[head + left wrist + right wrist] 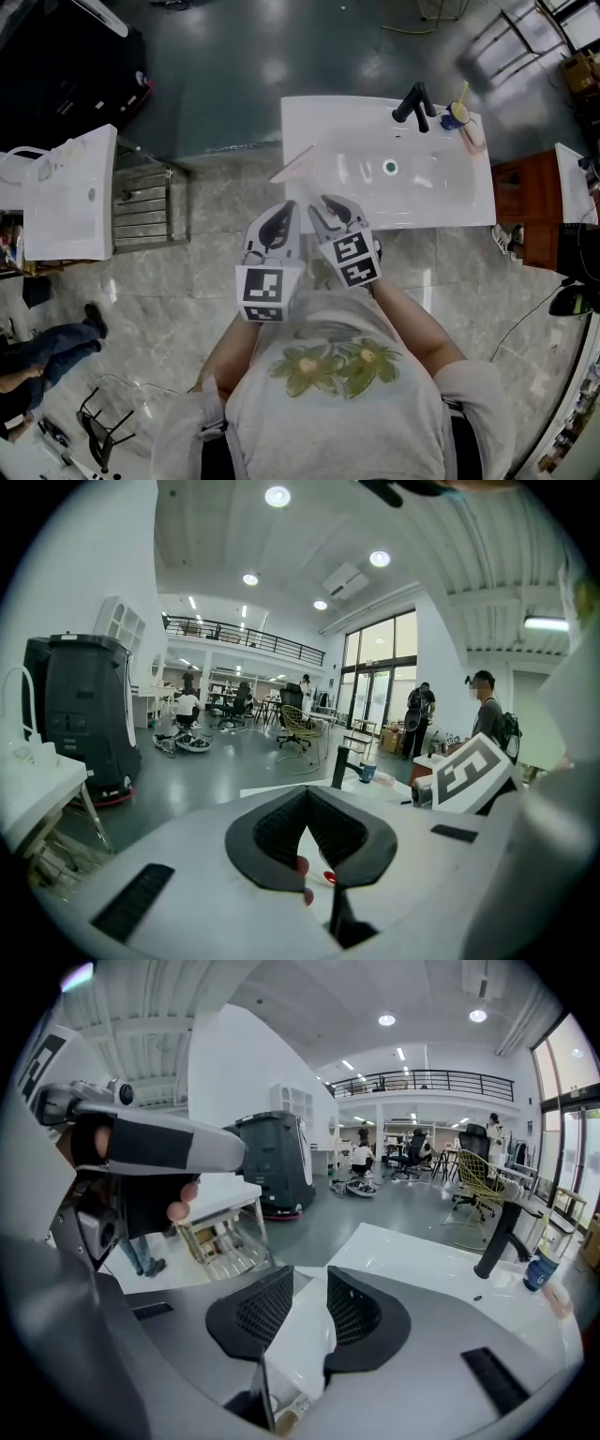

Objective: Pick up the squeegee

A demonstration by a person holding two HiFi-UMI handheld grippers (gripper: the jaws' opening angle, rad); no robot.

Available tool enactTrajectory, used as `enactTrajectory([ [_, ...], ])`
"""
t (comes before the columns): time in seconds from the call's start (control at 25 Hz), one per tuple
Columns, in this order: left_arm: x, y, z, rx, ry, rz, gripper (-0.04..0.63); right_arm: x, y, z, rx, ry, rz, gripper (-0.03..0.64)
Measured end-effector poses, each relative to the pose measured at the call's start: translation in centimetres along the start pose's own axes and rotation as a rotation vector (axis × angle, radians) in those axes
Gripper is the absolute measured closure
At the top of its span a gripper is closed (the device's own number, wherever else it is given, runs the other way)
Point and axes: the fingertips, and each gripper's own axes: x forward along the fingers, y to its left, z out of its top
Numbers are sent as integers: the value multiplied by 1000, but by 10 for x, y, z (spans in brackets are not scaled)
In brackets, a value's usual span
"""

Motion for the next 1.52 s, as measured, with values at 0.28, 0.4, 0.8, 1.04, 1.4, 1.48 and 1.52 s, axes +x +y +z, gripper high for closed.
enactTrajectory([
  [0.28,7,5,0,3,3,30,588,15,-6,-9,-20,35,23,514],
  [0.4,9,9,-1,-3,11,46,587,22,-8,-12,-29,51,34,497],
  [0.8,16,21,-10,-24,31,87,588,48,-16,-25,-37,101,60,482],
  [1.04,23,25,-16,-40,39,102,588,61,-22,-36,-48,140,70,472],
  [1.4,41,28,-25,-63,60,112,588,81,-29,-48,-57,169,94,468],
  [1.48,44,29,-26,-67,65,113,588,86,-29,-50,-56,182,100,468],
  [1.52,46,30,-26,-69,68,113,587,88,-29,-52,-56,190,102,468],
])
